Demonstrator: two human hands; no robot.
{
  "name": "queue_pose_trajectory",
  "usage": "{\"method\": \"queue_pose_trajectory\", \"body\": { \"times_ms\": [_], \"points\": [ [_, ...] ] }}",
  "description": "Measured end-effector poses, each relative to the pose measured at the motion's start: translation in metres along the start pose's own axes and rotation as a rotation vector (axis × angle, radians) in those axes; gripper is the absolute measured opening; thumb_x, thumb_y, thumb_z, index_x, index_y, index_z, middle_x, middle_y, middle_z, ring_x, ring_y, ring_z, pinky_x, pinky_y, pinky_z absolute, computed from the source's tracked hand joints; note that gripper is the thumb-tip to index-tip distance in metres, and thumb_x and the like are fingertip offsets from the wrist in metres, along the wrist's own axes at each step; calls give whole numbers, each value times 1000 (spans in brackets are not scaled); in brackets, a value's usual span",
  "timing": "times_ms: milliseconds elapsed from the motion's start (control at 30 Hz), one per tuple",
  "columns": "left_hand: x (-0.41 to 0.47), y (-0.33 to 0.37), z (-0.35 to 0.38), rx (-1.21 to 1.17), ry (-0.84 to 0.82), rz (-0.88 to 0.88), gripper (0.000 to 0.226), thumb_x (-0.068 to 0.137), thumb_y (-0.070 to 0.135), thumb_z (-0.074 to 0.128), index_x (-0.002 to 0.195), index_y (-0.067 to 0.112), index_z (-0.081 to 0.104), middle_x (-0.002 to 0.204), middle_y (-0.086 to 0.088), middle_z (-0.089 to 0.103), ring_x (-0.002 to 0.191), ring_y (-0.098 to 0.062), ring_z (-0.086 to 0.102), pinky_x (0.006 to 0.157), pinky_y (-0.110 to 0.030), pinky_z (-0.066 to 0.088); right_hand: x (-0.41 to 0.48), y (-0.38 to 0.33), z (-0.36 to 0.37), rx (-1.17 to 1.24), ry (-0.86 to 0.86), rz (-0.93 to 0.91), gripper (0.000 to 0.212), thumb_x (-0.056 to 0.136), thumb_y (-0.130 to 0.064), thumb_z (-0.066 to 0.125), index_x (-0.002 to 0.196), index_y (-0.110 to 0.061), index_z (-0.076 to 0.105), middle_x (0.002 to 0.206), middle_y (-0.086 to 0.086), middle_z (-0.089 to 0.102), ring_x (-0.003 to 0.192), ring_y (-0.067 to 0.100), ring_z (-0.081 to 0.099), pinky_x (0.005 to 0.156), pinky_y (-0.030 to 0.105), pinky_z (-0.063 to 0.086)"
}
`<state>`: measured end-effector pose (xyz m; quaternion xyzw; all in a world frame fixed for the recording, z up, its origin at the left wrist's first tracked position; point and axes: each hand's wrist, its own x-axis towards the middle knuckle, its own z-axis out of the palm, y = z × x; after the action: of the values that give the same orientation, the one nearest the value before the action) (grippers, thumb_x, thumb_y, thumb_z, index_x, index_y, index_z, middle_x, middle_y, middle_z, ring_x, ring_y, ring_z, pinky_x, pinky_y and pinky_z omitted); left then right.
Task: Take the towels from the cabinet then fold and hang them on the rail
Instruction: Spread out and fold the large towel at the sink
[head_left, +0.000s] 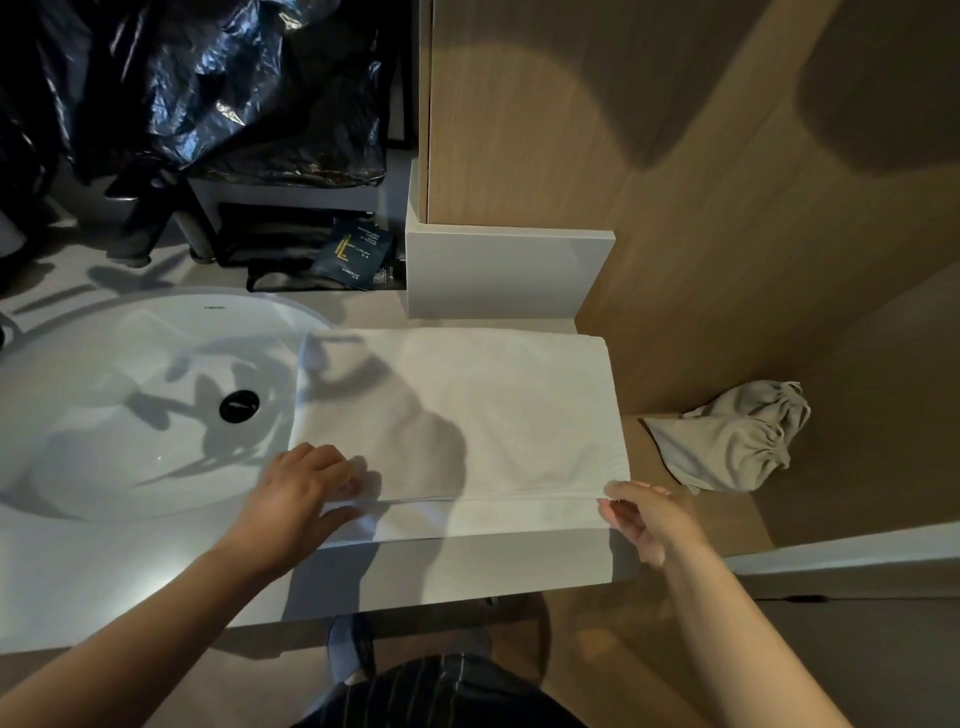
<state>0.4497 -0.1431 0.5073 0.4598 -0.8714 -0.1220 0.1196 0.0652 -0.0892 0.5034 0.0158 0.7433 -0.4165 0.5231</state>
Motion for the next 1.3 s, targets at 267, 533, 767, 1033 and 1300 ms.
{"method": "queue_pose_trajectory", "body": {
  "times_ms": [267, 533, 767, 1033, 1300],
  "points": [
    [-1, 3, -3, -70, -74, -207, 11, 84, 22, 74, 83, 12, 76, 85, -3, 65, 81, -30, 60, 76, -37, 43, -1, 7, 2, -96, 79, -113, 18, 86, -16, 74, 94, -2, 66, 94, 16, 72, 83, 25, 73, 76, 35, 61],
    [-14, 16, 0, -459, 304, -695, 39, 76, 5, 80, 110, 8, 60, 121, -13, 48, 92, -22, 57, 81, -37, 55, -4, 13, 10, -135, 203, -211, 19, 80, -11, 80, 92, -5, 67, 93, 13, 72, 85, 25, 71, 66, 29, 57],
    [-14, 24, -22, -825, 335, -802, 22, 81, 10, 72, 89, 29, 68, 82, 4, 74, 76, -14, 72, 69, -32, 56, -10, 8, 6, 50, 132, -309, 24, 87, -7, 71, 110, -6, 67, 102, 9, 72, 88, 21, 68, 69, 26, 52],
    [-44, 28, 0, -817, 198, -817, 22, 87, 4, 65, 96, 24, 65, 85, -13, 69, 74, -22, 70, 69, -38, 58, -20, 31, -7, 15, -13, -224, 11, 99, -4, 52, 103, 0, 61, 101, 15, 65, 93, 22, 63, 96, 39, 51],
    [-43, 20, 13, -753, 200, -875, 22, 88, 3, 64, 97, 23, 65, 81, -5, 68, 68, -10, 69, 55, -12, 46, -17, 34, -4, -171, 66, -344, 17, 99, -5, 53, 88, -9, 65, 93, 3, 70, 90, 16, 66, 89, 36, 55]
  ]
}}
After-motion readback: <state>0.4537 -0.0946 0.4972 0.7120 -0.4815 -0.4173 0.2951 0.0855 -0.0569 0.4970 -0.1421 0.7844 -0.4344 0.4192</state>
